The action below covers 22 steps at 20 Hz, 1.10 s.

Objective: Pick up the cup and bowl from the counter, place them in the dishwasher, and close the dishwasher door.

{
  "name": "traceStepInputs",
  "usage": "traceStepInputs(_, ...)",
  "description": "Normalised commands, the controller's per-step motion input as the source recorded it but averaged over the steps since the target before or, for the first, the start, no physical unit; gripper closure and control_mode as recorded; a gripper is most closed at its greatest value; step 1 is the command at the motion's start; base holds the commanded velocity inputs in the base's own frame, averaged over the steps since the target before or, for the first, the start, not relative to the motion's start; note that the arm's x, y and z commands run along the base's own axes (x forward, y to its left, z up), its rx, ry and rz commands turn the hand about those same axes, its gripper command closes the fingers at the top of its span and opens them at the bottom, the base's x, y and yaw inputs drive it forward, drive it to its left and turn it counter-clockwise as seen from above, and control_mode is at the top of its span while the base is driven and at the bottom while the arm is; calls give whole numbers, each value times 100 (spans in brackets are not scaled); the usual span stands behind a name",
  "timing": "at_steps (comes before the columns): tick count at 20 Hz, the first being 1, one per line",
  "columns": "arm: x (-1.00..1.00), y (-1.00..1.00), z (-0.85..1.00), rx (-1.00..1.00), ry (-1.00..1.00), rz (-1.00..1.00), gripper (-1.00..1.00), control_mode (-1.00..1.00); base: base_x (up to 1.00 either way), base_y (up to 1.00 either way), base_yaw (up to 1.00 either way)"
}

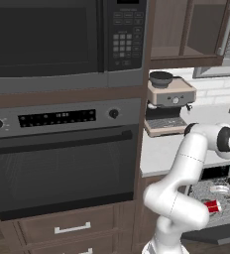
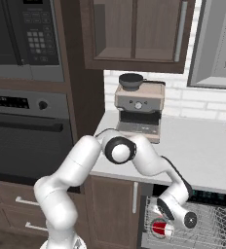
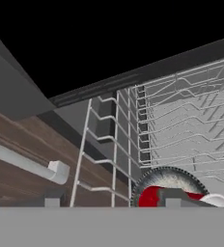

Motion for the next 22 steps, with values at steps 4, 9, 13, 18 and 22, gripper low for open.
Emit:
traceStepInputs(4,0,0,0,0,4,2,-100,-100,0,0,0)
traceStepInputs(9,-1,-6,2,-1,34,0,-100,-100,0,0,0)
traceStepInputs(13,-45,-27,18,-1,26,0,-100,-100,0,0,0)
traceStepInputs(18,-57,-3,26,-6,18,6,-100,-100,0,0,0)
traceStepInputs(22,-18,0,-28,-1,-2,12,-100,-100,0,0,0)
